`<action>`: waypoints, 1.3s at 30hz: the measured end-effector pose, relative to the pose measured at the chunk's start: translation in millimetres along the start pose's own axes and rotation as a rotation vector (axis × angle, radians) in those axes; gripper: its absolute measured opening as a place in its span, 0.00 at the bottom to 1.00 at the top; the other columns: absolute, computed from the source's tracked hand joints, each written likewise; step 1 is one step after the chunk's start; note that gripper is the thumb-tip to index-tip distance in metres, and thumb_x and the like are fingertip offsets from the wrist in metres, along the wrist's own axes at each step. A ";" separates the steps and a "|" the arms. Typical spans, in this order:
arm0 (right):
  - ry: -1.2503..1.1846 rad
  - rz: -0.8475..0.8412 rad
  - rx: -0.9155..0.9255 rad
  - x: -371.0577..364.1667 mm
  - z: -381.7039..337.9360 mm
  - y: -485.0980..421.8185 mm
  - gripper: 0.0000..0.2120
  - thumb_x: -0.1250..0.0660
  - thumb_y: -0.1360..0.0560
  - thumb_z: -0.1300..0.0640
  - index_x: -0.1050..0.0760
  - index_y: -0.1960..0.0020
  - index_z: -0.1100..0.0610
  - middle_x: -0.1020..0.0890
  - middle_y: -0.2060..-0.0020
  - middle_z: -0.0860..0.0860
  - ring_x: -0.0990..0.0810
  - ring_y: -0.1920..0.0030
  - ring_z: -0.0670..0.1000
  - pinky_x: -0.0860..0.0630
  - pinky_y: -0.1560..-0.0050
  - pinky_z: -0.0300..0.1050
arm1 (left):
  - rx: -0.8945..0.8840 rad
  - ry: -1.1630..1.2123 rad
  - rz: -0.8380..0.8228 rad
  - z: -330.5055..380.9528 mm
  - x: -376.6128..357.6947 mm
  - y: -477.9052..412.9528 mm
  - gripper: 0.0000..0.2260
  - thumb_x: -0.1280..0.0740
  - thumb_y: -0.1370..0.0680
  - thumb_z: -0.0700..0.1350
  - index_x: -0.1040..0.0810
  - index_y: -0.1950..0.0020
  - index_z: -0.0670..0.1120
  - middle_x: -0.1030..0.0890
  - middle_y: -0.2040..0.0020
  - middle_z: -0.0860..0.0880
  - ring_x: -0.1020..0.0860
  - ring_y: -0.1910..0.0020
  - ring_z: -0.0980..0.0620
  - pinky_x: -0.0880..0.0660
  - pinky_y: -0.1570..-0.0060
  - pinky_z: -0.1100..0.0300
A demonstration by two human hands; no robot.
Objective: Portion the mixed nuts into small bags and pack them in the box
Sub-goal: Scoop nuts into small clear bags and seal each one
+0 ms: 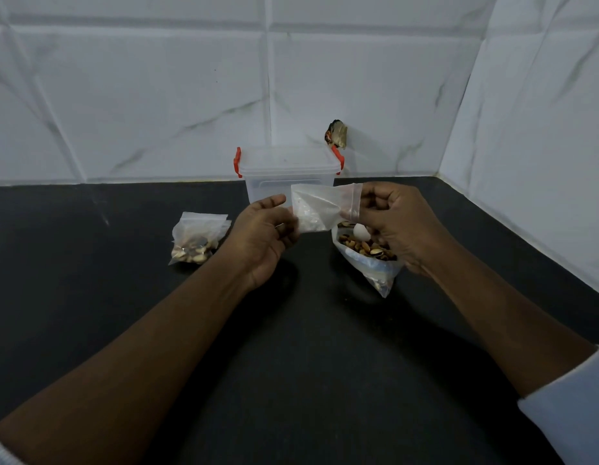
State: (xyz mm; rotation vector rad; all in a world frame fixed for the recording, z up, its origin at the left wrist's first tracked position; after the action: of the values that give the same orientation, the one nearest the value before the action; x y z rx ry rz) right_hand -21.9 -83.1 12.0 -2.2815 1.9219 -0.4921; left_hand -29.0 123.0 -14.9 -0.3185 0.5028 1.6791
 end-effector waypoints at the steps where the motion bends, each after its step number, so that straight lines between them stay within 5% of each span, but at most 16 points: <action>1: 0.000 0.006 -0.006 0.3 -0.1 -0.1 0.12 0.25 0.25 0.66 0.17 0.42 0.61 0.13 0.54 0.57 0.25 0.76 0.40 0.32 0.76 0.31 | -0.001 -0.008 0.000 0.0 0.7 -0.1 0.19 0.34 0.22 0.30 0.25 0.34 0.43 0.18 0.43 0.41 0.18 0.50 0.47 0.17 0.53 0.56; 12: 0.069 0.042 -0.043 7.1 8.0 -6.2 0.11 0.23 0.26 0.59 0.16 0.44 0.55 0.12 0.55 0.52 0.25 0.72 0.41 0.29 0.73 0.35 | 0.028 0.099 -0.019 0.4 -0.2 3.0 0.21 0.35 0.23 0.28 0.26 0.32 0.44 0.20 0.39 0.38 0.19 0.46 0.44 0.18 0.56 0.57; 16: 0.096 0.028 -0.050 10.0 7.6 -7.4 0.11 0.22 0.26 0.56 0.16 0.44 0.54 0.12 0.54 0.53 0.25 0.70 0.44 0.28 0.73 0.38 | 0.021 0.083 -0.032 0.7 0.8 2.4 0.22 0.34 0.23 0.27 0.25 0.33 0.44 0.21 0.38 0.38 0.18 0.49 0.45 0.18 0.59 0.58; 21: 0.107 0.013 -0.045 11.1 5.0 -7.7 0.11 0.22 0.26 0.56 0.16 0.44 0.53 0.12 0.54 0.52 0.24 0.68 0.45 0.27 0.72 0.39 | 0.029 0.068 -0.034 2.2 1.1 1.7 0.20 0.35 0.23 0.27 0.24 0.34 0.44 0.23 0.39 0.39 0.20 0.52 0.46 0.18 0.51 0.56; 24: 0.115 -0.001 -0.042 10.9 4.8 -7.2 0.12 0.22 0.27 0.56 0.16 0.44 0.54 0.12 0.54 0.53 0.24 0.68 0.46 0.27 0.71 0.40 | 0.027 0.029 -0.023 -0.9 -0.3 0.3 0.19 0.36 0.24 0.27 0.23 0.38 0.44 0.22 0.42 0.41 0.20 0.56 0.48 0.19 0.58 0.58; 31: 0.102 -0.049 -0.034 6.1 2.3 -4.1 0.12 0.23 0.27 0.60 0.17 0.44 0.56 0.12 0.54 0.52 0.20 0.68 0.41 0.27 0.71 0.35 | 0.027 -0.031 -0.026 -1.8 2.5 2.0 0.11 0.32 0.22 0.41 0.21 0.40 0.42 0.18 0.43 0.43 0.20 0.52 0.49 0.23 0.60 0.59; 39: 0.090 -0.064 -0.038 5.0 3.5 -4.8 0.11 0.23 0.26 0.59 0.17 0.45 0.55 0.13 0.56 0.52 0.23 0.70 0.42 0.29 0.72 0.38 | 0.080 0.054 -0.028 2.4 -0.5 3.9 0.07 0.32 0.19 0.41 0.20 0.43 0.41 0.14 0.47 0.43 0.15 0.51 0.48 0.17 0.58 0.57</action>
State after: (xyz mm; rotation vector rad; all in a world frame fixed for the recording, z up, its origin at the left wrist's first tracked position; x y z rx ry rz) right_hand -15.7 -87.5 11.0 -2.3899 1.9194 -0.5797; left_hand -32.6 123.2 -12.0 -0.3118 0.6011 1.6225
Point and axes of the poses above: each hand's wrist, its own y-axis away from the middle knuckle, its own x-axis out of the back of the hand, z = x × y, the point moved 2 cm from there along -y, towards the middle knuckle
